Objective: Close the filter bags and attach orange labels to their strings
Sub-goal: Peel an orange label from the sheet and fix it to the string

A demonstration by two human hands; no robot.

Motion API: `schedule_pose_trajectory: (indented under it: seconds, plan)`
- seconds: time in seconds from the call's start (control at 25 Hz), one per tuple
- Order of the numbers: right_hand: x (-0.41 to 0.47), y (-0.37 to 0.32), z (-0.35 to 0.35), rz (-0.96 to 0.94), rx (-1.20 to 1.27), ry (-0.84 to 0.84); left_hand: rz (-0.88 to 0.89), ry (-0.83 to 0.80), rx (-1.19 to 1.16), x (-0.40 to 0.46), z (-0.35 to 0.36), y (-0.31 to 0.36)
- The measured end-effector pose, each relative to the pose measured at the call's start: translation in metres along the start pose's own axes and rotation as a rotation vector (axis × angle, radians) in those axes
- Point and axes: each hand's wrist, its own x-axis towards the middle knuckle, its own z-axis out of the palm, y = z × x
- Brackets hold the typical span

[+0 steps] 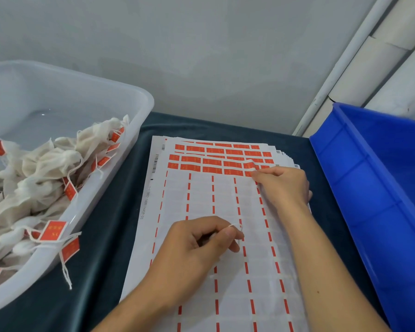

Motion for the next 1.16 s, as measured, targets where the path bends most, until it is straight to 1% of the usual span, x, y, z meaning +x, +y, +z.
schedule_pose_trajectory:
  seconds: [0.24, 0.36, 0.52, 0.64, 0.8, 0.88, 1.16]
  plan:
    - [0.011, 0.0, -0.006, 0.025, 0.038, -0.11, -0.001, -0.004, 0.002, 0.0, -0.001, -0.001]
    - [0.016, 0.002, -0.01, -0.017, 0.01, -0.136, 0.0, -0.002, -0.008, -0.001, 0.0, -0.001]
    - [0.011, 0.011, -0.012, -0.169, -0.054, -0.078, -0.016, -0.003, -0.008, -0.001, 0.0, 0.001]
    - [0.002, 0.014, -0.011, -0.244, -0.086, -0.033, -0.018, -0.002, -0.011, 0.0, 0.001, 0.001]
    - [-0.012, 0.01, -0.003, -0.36, -0.204, 0.074, -0.011, -0.002, -0.01, -0.001, 0.001, 0.001]
    - [-0.015, 0.009, 0.001, -0.389, -0.222, 0.103, -0.016, -0.006, 0.0, -0.001, 0.001, 0.0]
    - [-0.013, 0.01, 0.002, -0.427, -0.227, 0.105, -0.018, -0.008, 0.019, 0.0, 0.001, -0.001]
